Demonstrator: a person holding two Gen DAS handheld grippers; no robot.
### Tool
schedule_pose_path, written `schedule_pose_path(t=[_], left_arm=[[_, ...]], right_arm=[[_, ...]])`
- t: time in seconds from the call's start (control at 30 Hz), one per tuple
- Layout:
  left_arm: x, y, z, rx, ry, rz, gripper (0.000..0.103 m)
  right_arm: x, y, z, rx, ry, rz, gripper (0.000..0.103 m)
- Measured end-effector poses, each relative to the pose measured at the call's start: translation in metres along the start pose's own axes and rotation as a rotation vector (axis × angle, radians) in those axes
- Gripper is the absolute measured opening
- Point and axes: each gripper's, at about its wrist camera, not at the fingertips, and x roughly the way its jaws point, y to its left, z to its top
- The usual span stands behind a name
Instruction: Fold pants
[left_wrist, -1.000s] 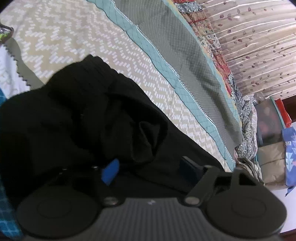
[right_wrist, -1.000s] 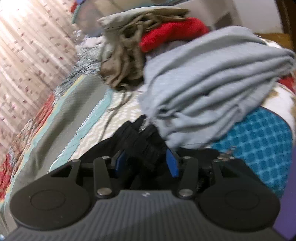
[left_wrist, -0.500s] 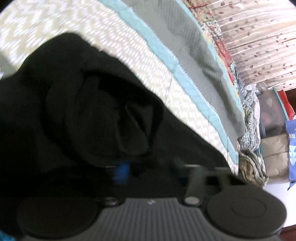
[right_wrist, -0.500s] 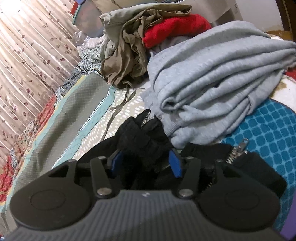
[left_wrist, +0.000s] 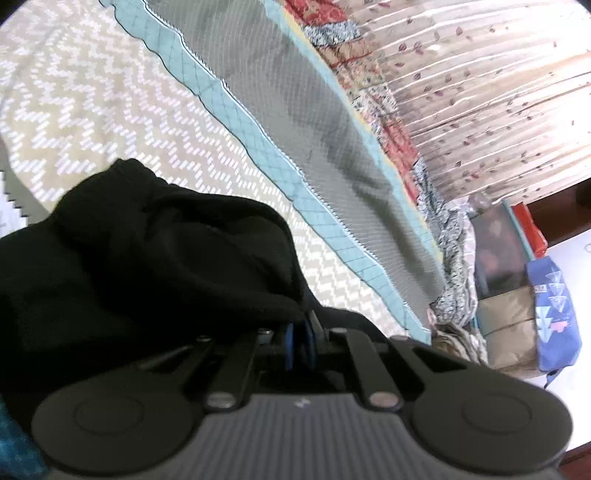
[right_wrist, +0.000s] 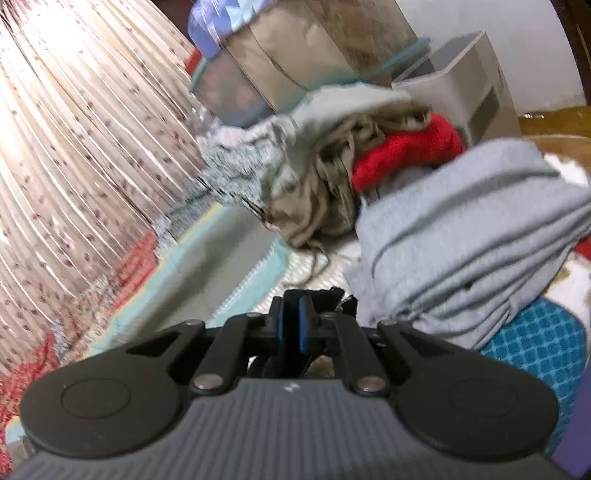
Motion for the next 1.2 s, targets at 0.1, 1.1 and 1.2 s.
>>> schedule_pose_path(t=[0.1,1.1,1.2], left_arm=[[-0.019,0.004,-0.007,-0.015,-0.008,0.002,0.007],[-0.002,0.058,-0.043,-0.095,0.034,0.223,0.018],[-0.003,0.057,-0.043,-0.087,0.035,0.222,0.011]], right_arm=[[-0.023,0.001,0.004,-0.025,-0.043,-0.005,0.010],[-0.005,-0.065,-0.057,-0.060,0.082,-0.223,0.047],[0.002,-0.070,-0.058,-0.096,0.111,-0.215,0.046]])
